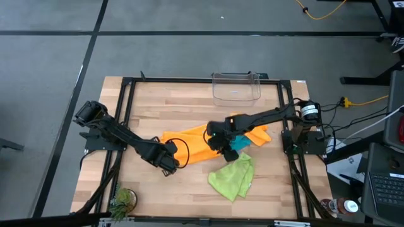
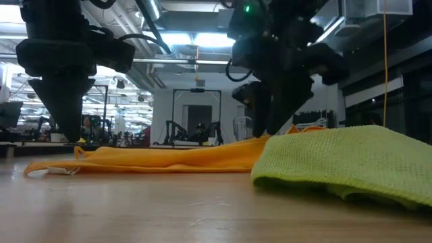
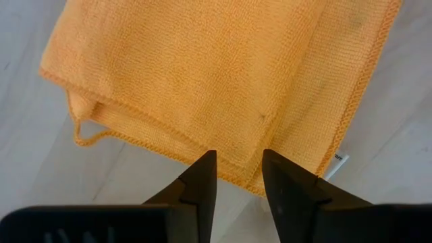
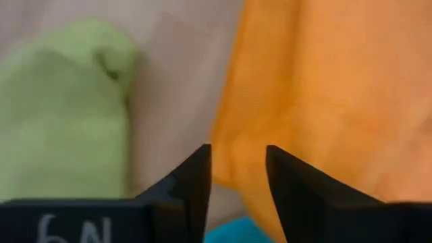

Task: Fold microfiber towels
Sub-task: Fold the left yellow microfiber cloth

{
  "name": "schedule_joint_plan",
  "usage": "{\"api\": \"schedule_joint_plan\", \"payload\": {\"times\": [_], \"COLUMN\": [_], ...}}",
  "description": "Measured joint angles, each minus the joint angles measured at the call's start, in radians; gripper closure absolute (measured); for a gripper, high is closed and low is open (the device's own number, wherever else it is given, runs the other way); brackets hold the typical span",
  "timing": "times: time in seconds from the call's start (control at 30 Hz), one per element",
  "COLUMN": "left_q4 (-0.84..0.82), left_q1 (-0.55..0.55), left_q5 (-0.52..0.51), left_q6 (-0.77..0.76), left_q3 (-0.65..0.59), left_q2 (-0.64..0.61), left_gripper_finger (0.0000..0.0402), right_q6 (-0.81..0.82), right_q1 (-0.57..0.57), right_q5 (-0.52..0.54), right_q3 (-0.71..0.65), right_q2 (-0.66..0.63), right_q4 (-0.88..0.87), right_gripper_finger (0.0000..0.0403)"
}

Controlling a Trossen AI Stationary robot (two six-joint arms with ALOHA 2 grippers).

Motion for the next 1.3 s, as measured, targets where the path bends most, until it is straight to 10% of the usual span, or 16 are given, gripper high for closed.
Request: {"api": "schedule_joint_plan", "payload": {"times": [0.63, 1.3], "left_q4": [0.038, 0.046], "left_q1": [0.0, 0.0], "left_q5": [-0.022, -0.022], "left_q6": [0.0, 0.001], "left_q3": [0.0, 0.0], "left_q2": [0.0, 0.0], "left_gripper_finger": [0.0289, 0.0289], "right_q6": [0.068, 0.094], "right_q1": [0.086, 0.107], "right_q5": [0.316, 0.29], "right_q3": [-0.024, -0.024], "right_q2": [0.071, 0.099], "right_q4": [0.088, 0.067], "right_gripper_finger": [0.026, 0.0293]}}
